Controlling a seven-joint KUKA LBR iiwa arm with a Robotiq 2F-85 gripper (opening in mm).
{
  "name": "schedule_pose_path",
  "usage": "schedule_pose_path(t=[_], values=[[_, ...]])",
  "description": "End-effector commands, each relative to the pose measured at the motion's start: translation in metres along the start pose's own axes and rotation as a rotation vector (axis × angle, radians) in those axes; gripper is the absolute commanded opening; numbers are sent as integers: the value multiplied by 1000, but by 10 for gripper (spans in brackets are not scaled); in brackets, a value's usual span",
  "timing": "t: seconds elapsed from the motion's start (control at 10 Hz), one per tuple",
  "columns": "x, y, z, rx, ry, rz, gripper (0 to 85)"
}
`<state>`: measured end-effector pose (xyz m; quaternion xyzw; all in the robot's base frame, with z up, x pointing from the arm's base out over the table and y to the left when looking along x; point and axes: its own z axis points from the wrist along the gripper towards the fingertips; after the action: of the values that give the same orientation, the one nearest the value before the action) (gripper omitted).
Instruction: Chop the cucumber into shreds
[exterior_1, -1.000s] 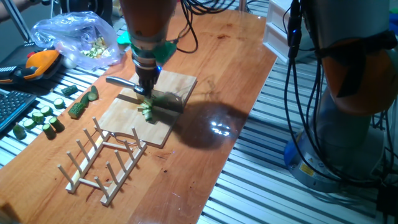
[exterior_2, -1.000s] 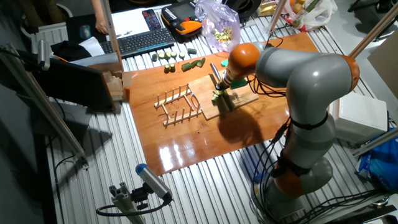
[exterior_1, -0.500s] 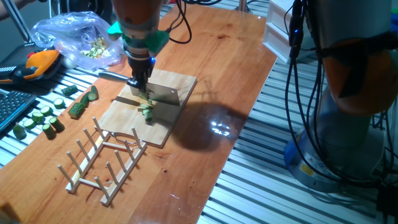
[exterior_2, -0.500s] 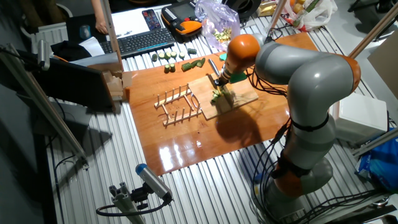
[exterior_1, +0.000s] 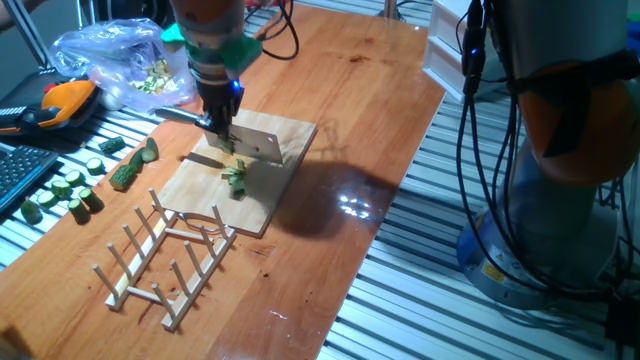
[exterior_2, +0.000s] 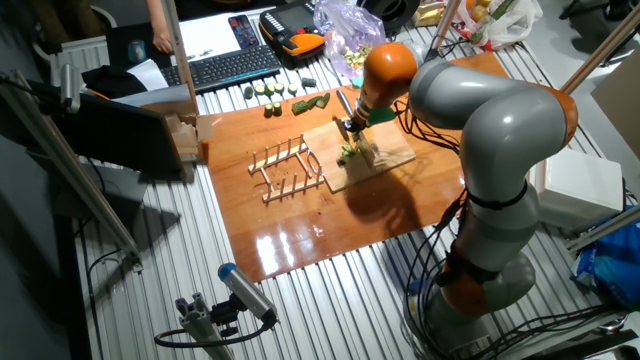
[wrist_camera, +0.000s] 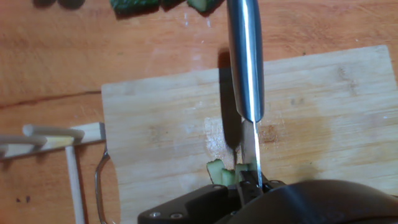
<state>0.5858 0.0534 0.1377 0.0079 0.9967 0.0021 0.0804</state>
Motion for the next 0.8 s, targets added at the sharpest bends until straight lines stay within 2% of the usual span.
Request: schedule_pose_path(t=[0.0, 0.2, 0.3, 0.6, 0.7], values=[[-2, 0, -2, 10, -11, 16, 0], [-6, 4, -11, 12, -27, 72, 0], [-13, 10, -16, 9, -20, 100, 0], [-30, 23, -36, 49, -60, 129, 0], [-34, 28, -42, 66, -84, 115, 0]])
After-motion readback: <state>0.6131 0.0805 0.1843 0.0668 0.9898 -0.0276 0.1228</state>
